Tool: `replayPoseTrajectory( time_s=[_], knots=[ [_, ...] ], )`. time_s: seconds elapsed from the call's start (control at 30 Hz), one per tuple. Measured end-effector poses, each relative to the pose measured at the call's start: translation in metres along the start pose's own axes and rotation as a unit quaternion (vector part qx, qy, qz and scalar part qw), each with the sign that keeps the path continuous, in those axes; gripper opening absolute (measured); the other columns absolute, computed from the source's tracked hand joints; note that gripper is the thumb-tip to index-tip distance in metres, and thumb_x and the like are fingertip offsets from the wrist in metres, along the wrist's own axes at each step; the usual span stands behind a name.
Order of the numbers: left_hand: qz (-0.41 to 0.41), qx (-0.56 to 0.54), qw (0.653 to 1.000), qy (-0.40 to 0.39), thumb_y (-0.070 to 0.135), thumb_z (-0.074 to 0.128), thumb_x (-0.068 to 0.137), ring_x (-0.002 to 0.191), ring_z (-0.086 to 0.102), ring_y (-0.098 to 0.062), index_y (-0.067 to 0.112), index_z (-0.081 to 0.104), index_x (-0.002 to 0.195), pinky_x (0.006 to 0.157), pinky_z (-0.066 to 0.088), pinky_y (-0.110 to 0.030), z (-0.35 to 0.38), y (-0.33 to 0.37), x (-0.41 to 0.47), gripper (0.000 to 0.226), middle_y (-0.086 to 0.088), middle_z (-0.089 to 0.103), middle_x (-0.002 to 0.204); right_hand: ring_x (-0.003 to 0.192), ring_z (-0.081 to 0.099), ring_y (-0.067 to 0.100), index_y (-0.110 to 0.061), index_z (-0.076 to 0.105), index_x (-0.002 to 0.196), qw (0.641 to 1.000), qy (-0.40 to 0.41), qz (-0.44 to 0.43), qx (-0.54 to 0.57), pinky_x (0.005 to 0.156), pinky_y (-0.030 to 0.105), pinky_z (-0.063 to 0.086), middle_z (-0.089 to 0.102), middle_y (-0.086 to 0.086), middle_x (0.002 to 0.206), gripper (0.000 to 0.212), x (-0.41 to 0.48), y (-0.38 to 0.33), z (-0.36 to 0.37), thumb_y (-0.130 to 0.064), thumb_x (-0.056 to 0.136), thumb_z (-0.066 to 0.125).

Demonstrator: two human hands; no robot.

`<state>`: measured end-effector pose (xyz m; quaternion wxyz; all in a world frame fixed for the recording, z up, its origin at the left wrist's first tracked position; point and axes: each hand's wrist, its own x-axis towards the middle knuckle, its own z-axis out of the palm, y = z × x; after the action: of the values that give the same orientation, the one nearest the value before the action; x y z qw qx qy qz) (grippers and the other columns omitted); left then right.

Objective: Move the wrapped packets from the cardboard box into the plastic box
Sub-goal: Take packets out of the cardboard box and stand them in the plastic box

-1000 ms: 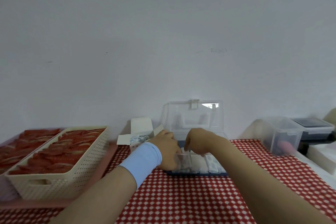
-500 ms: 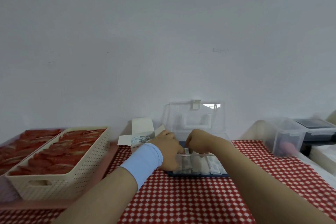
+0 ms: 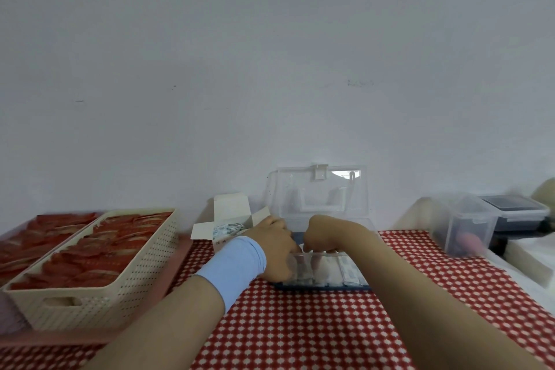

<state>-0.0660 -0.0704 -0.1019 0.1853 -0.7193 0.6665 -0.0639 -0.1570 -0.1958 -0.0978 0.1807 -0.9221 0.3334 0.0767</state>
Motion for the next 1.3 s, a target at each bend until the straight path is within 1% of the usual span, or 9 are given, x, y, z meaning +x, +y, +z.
replayPoseTrajectory(
  time_s=[0.1, 0.2, 0.37, 0.5, 0.7, 0.83, 1.0, 1.13, 1.3],
  knots=[
    [0.0, -0.007, 1.0, -0.006, 0.045, 0.045, 0.091, 0.12, 0.041, -0.023, 0.031, 0.062, 0.127, 0.114, 0.022, -0.04, 0.002, 0.0, 0.002, 0.042, 0.0, 0.06, 0.12, 0.052, 0.042, 0.012, -0.006, 0.066, 0.086, 1.0, -0.006, -0.007, -0.025, 0.049, 0.02, 0.035, 0.051, 0.0, 0.069, 0.015, 0.002, 0.003, -0.001, -0.014, 0.097, 0.06],
    [-0.001, -0.02, 1.0, -0.012, 0.045, 0.047, 0.091, 0.121, 0.041, -0.023, 0.032, 0.062, 0.128, 0.115, 0.022, -0.039, 0.0, 0.0, 0.002, 0.042, 0.0, 0.06, 0.123, 0.054, 0.043, 0.011, 0.001, 0.07, 0.11, 0.999, -0.008, -0.007, -0.041, 0.052, 0.021, 0.037, 0.055, 0.001, 0.074, 0.024, 0.002, 0.005, 0.0, -0.017, 0.095, 0.063],
    [0.01, -0.053, 0.996, 0.066, 0.04, 0.052, 0.087, 0.126, 0.043, -0.018, 0.033, 0.059, 0.133, 0.114, 0.022, -0.034, -0.014, -0.003, -0.005, 0.047, 0.006, 0.058, 0.133, 0.077, 0.069, 0.019, -0.004, 0.075, 0.106, 0.999, 0.043, -0.007, -0.022, 0.082, 0.032, 0.059, 0.075, 0.009, 0.105, 0.026, 0.003, 0.011, -0.009, -0.015, 0.083, 0.072],
    [0.008, -0.11, 0.983, 0.146, 0.037, 0.052, 0.078, 0.115, 0.049, -0.014, 0.031, 0.068, 0.12, 0.107, 0.032, -0.035, -0.023, -0.019, -0.015, 0.045, 0.009, 0.065, 0.12, 0.094, 0.069, 0.018, -0.015, 0.077, 0.101, 0.988, 0.131, -0.042, 0.071, 0.089, 0.037, 0.058, 0.075, 0.0, 0.101, 0.026, -0.007, 0.012, -0.018, -0.01, 0.088, 0.055],
    [-0.17, -0.223, 0.933, 0.226, 0.014, 0.049, 0.093, 0.109, 0.05, -0.015, 0.025, 0.064, 0.106, 0.095, 0.044, -0.034, -0.016, -0.061, -0.038, 0.023, 0.006, 0.06, 0.108, 0.097, 0.064, 0.01, -0.025, 0.076, 0.096, 0.956, 0.203, -0.163, 0.134, 0.093, 0.029, 0.053, 0.072, -0.009, 0.102, 0.025, -0.013, -0.019, -0.027, -0.011, 0.093, 0.056],
    [-0.278, -0.234, 0.916, 0.171, 0.019, 0.052, 0.093, 0.12, 0.049, -0.017, 0.032, 0.062, 0.111, 0.102, 0.043, -0.038, 0.009, -0.086, -0.052, 0.025, 0.006, 0.058, 0.118, 0.102, 0.065, 0.011, -0.027, 0.077, 0.103, 0.949, 0.206, -0.221, 0.091, 0.097, 0.034, 0.052, 0.073, -0.009, 0.11, 0.025, -0.009, -0.052, -0.027, -0.017, 0.097, 0.056],
    [-0.278, -0.31, 0.895, 0.159, 0.027, 0.052, 0.099, 0.133, 0.048, -0.016, 0.028, 0.066, 0.125, 0.104, 0.035, -0.025, 0.026, -0.086, -0.063, 0.03, 0.0, 0.047, 0.149, 0.114, 0.063, 0.012, -0.026, 0.072, 0.119, 0.957, 0.16, -0.242, -0.01, 0.105, 0.036, 0.046, 0.07, -0.009, 0.123, 0.026, 0.003, -0.084, -0.017, -0.024, 0.097, 0.059],
    [-0.271, -0.342, 0.879, 0.191, 0.029, 0.052, 0.1, 0.122, 0.055, -0.011, 0.027, 0.063, 0.129, 0.09, 0.032, -0.016, 0.034, -0.09, -0.064, 0.031, 0.006, 0.056, 0.139, 0.108, 0.063, 0.014, -0.03, 0.073, 0.117, 0.956, 0.155, -0.231, -0.092, 0.103, 0.037, 0.043, 0.071, -0.011, 0.118, 0.024, 0.015, -0.095, -0.008, -0.032, 0.095, 0.063],
    [-0.269, -0.372, 0.86, 0.225, 0.027, 0.054, 0.099, 0.118, 0.057, -0.011, 0.03, 0.064, 0.125, 0.095, 0.038, -0.02, 0.049, -0.093, -0.061, 0.028, 0.009, 0.06, 0.132, 0.097, 0.062, 0.013, -0.036, 0.076, 0.105, 0.944, 0.175, -0.235, -0.154, 0.094, 0.031, 0.04, 0.072, -0.013, 0.106, 0.019, 0.024, -0.105, -0.001, -0.03, 0.094, 0.062]
  ],
)
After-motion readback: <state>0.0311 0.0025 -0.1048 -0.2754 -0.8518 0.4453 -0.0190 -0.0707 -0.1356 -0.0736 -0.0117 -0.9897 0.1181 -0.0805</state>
